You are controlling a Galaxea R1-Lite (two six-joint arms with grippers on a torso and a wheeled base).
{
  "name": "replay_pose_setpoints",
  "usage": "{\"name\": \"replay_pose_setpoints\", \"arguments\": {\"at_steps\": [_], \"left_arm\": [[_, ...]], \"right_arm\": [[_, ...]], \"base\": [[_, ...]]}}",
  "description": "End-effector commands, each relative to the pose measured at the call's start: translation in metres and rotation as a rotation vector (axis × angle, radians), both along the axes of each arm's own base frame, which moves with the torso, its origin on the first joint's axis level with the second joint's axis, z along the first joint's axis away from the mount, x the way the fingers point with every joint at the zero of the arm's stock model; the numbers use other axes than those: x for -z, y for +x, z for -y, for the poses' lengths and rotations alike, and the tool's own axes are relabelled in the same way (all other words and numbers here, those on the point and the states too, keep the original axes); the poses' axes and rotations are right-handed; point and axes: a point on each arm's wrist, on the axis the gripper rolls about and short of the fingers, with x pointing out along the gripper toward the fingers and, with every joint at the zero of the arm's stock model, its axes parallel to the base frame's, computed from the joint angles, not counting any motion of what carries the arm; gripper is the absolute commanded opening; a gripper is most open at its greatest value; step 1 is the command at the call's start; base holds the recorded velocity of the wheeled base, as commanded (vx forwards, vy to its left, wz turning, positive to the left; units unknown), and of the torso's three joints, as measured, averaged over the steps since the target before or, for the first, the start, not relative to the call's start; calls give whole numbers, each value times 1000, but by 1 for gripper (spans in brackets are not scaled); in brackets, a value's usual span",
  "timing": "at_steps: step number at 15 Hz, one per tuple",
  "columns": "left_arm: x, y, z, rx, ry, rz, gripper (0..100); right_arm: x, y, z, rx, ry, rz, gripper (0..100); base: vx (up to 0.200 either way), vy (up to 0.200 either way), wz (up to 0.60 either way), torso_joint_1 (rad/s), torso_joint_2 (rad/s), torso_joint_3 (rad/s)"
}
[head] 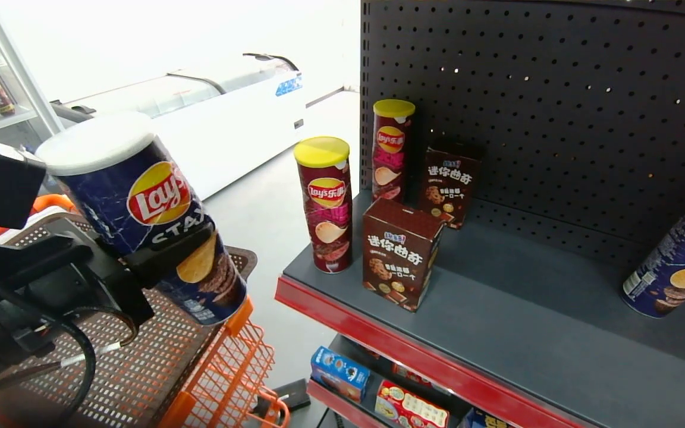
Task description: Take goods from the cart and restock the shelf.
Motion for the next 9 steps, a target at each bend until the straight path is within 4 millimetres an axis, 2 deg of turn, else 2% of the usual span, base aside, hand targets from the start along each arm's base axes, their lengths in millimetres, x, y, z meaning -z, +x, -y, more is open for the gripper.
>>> {"name": "replay_pose_setpoints", "arguments": {"at_steps": [1, 4, 7, 9], "left_arm": [[5, 5, 13, 55, 11, -28, 0], [15, 3, 22, 106, 26, -68, 0], [12, 4, 24, 239, 28, -63, 0], [13, 4, 26, 268, 30, -65, 0]], "right_arm": [[0, 0, 0, 0, -1, -1, 100], [0, 0, 0, 0, -1, -2, 100], [0, 0, 0, -2, -1, -2, 100], [0, 0, 0, -2, -1, -1, 100]], "base": [[0, 0, 0, 0, 0, 0], [0, 0, 0, 0, 0, 0], [0, 0, 0, 0, 0, 0], [0, 0, 0, 0, 0, 0]]}}
